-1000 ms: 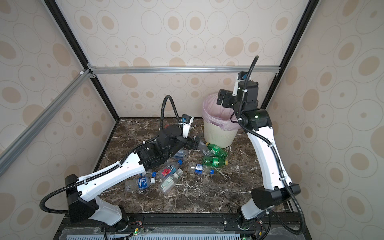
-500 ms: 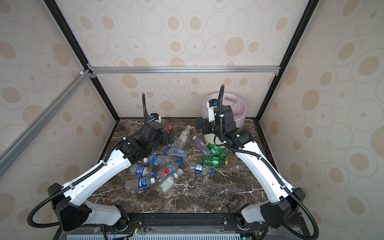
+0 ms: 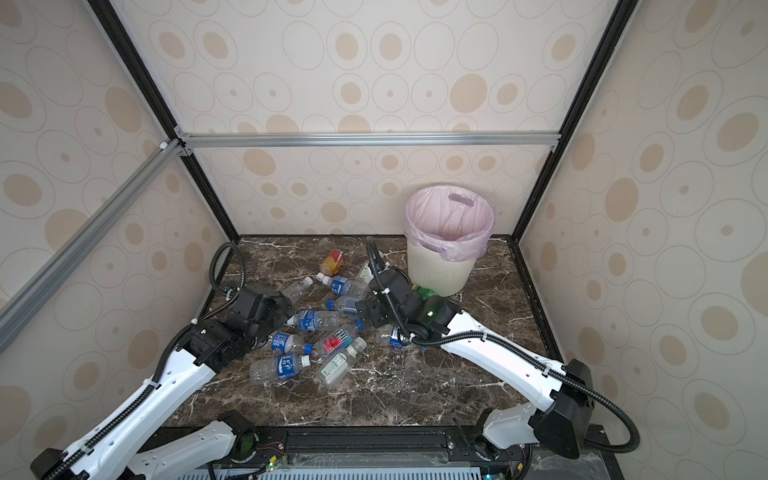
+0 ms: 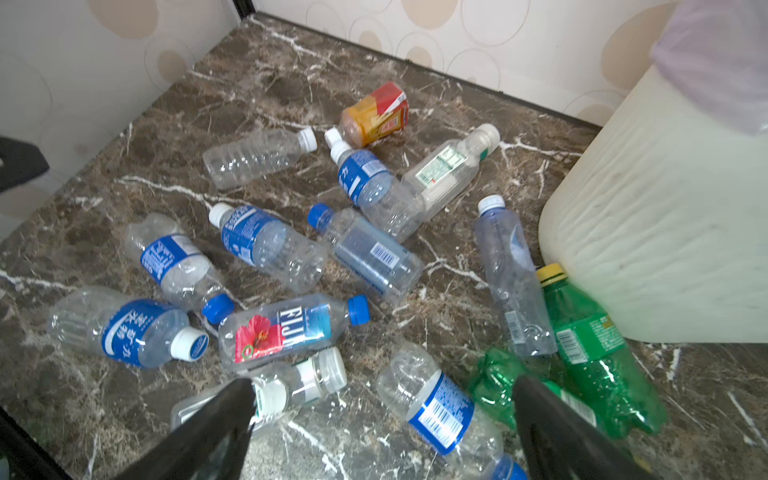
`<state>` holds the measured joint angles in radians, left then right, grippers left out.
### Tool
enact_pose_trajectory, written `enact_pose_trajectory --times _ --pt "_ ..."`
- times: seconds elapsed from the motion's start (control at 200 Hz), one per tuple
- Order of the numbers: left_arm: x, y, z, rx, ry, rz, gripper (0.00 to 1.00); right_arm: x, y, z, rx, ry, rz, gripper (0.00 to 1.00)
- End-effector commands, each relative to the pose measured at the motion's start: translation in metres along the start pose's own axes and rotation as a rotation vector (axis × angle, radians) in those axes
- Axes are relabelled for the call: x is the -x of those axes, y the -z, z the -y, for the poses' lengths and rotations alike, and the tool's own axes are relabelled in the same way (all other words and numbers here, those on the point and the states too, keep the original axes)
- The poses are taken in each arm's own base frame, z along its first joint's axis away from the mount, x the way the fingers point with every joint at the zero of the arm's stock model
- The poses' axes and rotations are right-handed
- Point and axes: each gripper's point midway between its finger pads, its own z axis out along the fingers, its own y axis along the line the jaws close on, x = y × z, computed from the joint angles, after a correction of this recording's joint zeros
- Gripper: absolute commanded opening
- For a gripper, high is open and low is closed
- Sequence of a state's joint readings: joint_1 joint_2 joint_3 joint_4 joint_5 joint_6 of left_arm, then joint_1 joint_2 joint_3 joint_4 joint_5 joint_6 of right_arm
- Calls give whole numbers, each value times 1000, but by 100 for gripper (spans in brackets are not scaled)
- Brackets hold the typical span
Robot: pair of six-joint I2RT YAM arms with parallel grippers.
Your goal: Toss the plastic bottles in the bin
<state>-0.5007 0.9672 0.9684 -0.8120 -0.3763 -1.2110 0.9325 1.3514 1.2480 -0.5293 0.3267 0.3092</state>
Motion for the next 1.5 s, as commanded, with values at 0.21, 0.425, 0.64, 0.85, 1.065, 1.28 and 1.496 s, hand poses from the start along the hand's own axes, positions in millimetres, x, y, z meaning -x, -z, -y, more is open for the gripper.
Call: enact_pose_trajectory --times 0.21,0.425,0.64,0.85,1.065,1.28,1.496 --pt "-54 -21 -88 205 339 -169 99 -24 -4 -17 -60 -22 -20 100" --pt "-77 -30 -117 249 431 -214 99 -32 -3 -16 -73 -15 -31 100" --pt "-94 -42 -132 277 455 -246 99 -38 -10 -19 -58 -13 -24 100" --pt "-97 -56 -136 288 457 -246 95 -35 -19 -29 -30 13 -26 100" --pt "-94 -67 -143 311 440 -240 87 -33 -25 -33 -22 -4 -10 100" --pt "-94 -75 -146 281 435 -222 74 -33 -29 -35 -19 -22 -4 100" --pt "-96 -77 -151 274 421 -208 67 -33 -32 -36 -18 -24 0 100"
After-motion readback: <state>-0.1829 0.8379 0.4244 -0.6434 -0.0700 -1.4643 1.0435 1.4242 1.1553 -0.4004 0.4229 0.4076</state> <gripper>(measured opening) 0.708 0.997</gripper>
